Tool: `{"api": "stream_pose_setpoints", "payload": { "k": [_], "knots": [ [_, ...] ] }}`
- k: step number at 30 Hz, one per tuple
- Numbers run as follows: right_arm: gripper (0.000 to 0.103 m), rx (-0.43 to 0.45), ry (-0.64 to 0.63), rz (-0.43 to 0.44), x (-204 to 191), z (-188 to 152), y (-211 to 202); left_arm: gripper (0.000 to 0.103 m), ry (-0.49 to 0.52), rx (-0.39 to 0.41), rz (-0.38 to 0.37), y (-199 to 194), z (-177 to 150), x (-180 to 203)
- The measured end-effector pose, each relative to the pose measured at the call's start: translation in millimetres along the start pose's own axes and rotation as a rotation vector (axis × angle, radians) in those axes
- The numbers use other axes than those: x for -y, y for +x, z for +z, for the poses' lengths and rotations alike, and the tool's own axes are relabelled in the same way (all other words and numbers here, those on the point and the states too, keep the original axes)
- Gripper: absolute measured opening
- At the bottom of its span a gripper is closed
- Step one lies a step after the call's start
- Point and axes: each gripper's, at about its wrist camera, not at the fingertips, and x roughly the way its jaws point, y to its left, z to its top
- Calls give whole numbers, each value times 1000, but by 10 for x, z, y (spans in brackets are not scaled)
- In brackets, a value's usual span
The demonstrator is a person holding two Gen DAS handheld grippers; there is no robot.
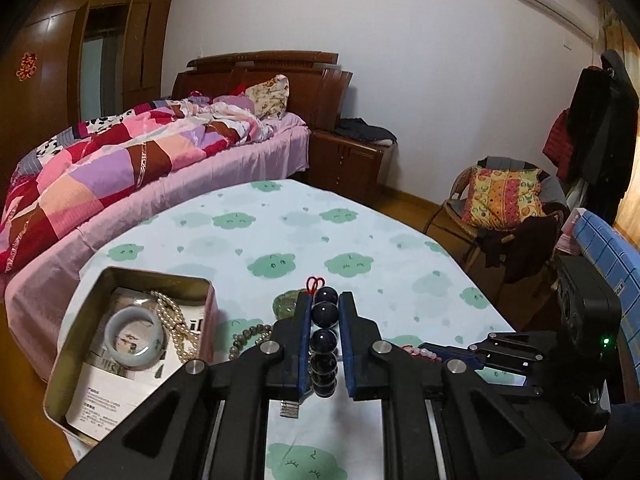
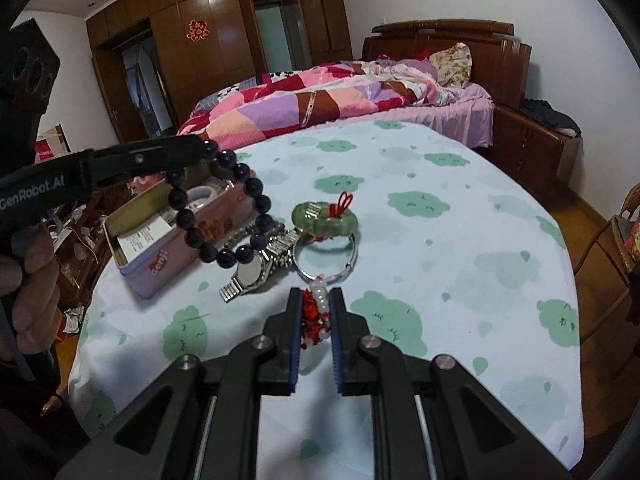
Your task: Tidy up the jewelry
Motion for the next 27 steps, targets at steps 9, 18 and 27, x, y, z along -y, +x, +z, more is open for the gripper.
{"api": "stream_pose_setpoints", "payload": {
  "k": [9,18,27],
  "knots": [
    [15,41,-10,3,-33,119,-121,13,-18,38,28,-157,52,-117],
    [15,94,-43,20,-147,337,-201,13,-44,74,79,-362,96,-337],
    [15,130,-97,59,-337,569,-194,13,-78,98,156,-521,121,-650]
  ]
}}
